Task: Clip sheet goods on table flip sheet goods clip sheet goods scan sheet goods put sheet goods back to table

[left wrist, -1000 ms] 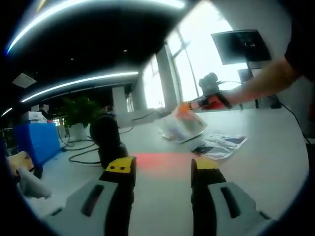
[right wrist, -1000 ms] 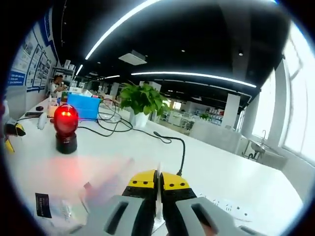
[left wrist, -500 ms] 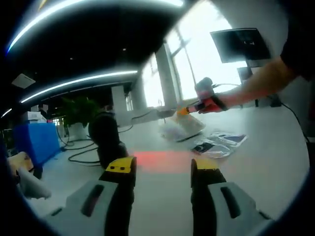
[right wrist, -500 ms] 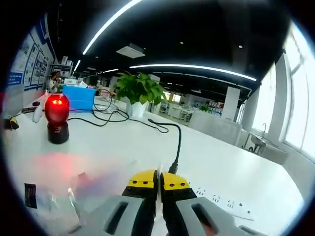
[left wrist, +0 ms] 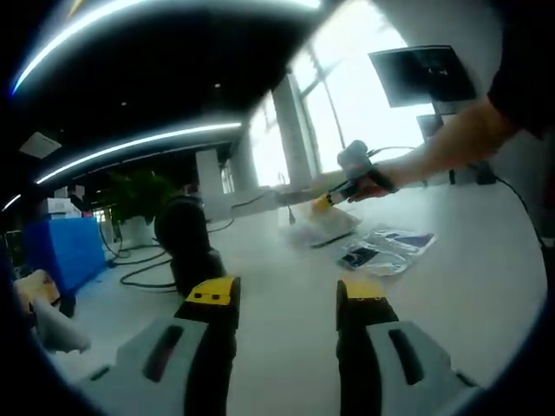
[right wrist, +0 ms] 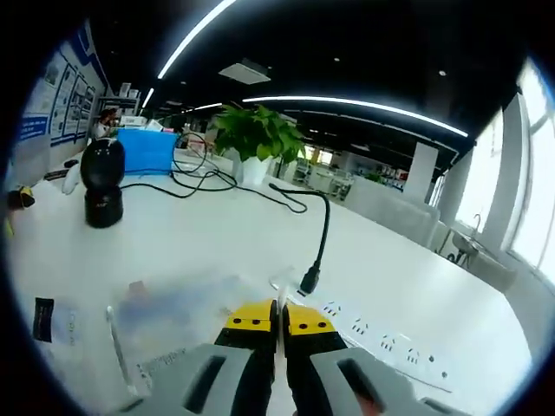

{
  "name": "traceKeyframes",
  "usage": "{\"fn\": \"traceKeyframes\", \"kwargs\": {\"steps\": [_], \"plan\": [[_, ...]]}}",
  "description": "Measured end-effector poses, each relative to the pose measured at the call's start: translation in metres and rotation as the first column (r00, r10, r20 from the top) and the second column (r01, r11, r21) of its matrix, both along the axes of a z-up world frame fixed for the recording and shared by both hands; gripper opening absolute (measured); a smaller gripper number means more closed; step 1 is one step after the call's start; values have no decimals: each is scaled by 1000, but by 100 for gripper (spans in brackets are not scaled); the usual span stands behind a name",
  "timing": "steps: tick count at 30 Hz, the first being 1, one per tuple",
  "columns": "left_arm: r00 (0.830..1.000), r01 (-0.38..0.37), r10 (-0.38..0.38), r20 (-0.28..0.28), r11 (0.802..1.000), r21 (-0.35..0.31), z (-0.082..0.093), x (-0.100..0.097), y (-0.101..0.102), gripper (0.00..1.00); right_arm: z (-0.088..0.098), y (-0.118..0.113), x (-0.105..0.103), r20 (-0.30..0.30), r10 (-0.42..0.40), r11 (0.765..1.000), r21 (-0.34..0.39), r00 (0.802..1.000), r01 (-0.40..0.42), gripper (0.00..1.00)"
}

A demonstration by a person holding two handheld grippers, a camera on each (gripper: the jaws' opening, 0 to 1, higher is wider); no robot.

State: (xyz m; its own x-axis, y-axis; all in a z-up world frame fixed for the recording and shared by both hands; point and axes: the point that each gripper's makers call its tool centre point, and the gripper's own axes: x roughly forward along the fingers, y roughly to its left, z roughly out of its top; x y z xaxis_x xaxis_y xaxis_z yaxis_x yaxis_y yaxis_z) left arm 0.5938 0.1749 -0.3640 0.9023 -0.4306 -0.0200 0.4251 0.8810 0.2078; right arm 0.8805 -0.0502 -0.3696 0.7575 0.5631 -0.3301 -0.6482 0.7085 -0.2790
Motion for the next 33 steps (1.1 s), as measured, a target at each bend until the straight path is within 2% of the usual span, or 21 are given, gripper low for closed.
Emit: {"fn": "traceKeyframes", "kwargs": {"steps": [2, 4, 8, 14, 17, 19, 26, 30, 33], "plan": [[1000, -1, 1, -1, 1000, 7, -1, 0, -1, 37, -7, -2, 3, -2, 12, 999, -42, 1000, -12, 0], [1000, 0, 0, -1, 1000, 16, -2, -1, -2, 37, -11, -1, 3, -17, 10, 999, -38, 1000, -10, 0], [1000, 12, -12, -2, 1000, 26, -2, -2, -7, 37, -16, -4, 4, -3, 0, 998, -64, 1000, 0, 0], [1000, 12, -12, 3, 999, 34, -1, -2, -7, 37, -7, -9, 5, 33, -43, 995, -88, 999, 45, 5], [1000, 10, -10, 0, 999, 38, -1, -2, -6, 37, 0, -12, 6, 32, -58, 996, -72, 998, 60, 11], [1000, 8, -8, 0, 999, 43, -2, -1, -6, 37, 3, -15, 4, 41, -65, 995, -72, 997, 68, 11], [1000, -11, 11, 0, 999, 43, -2, 1, -3, 37, 14, -31, 4, 50, -115, 993, -6, 992, 116, 12], [1000, -11, 11, 1, 999, 41, -2, 1, -2, 37, 23, -45, 6, 28, -208, 973, 108, 978, 204, 13], [1000, -10, 10, 3, 999, 42, -1, 1, -2, 37, 27, -42, -1, 7, -205, 966, 165, 979, 201, 17]]}}
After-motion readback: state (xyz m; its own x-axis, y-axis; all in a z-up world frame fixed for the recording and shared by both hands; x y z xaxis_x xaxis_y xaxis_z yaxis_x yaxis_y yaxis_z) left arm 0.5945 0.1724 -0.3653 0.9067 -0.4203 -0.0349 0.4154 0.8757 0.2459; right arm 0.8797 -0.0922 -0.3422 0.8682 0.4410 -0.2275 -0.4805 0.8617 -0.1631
